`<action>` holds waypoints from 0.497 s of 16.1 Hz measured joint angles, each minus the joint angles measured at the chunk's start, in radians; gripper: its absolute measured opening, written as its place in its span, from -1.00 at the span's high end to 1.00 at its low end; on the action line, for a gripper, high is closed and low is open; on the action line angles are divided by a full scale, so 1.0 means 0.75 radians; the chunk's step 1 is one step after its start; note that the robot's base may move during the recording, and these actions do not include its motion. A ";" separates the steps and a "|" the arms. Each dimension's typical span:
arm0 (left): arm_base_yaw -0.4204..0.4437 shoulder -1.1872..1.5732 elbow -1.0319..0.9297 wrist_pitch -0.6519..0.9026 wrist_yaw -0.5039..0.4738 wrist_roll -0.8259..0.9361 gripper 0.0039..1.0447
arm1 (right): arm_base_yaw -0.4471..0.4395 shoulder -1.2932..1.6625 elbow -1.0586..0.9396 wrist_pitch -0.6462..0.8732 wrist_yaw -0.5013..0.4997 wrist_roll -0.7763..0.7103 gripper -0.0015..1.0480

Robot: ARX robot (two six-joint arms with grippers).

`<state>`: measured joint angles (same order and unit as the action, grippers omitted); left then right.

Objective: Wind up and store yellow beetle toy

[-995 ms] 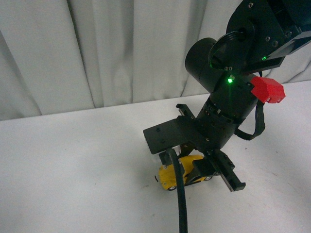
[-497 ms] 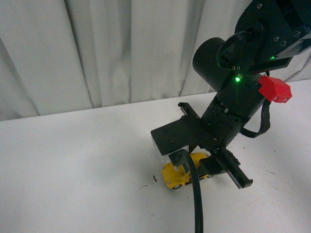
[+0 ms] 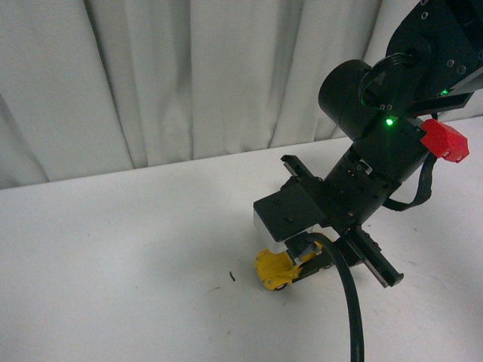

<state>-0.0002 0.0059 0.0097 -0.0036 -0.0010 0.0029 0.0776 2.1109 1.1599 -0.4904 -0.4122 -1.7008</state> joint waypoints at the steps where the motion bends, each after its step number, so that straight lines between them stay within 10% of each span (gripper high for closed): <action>1: 0.000 0.000 0.001 0.001 0.001 0.000 -0.88 | -0.016 -0.003 -0.012 0.012 -0.011 -0.008 0.22; 8: 0.000 0.000 0.000 0.001 0.000 0.000 -0.88 | -0.196 -0.025 -0.081 0.008 -0.055 -0.031 0.22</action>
<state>-0.0002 0.0059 0.0097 -0.0032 -0.0010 0.0029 -0.0692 2.0918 1.0992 -0.4843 -0.4538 -1.7241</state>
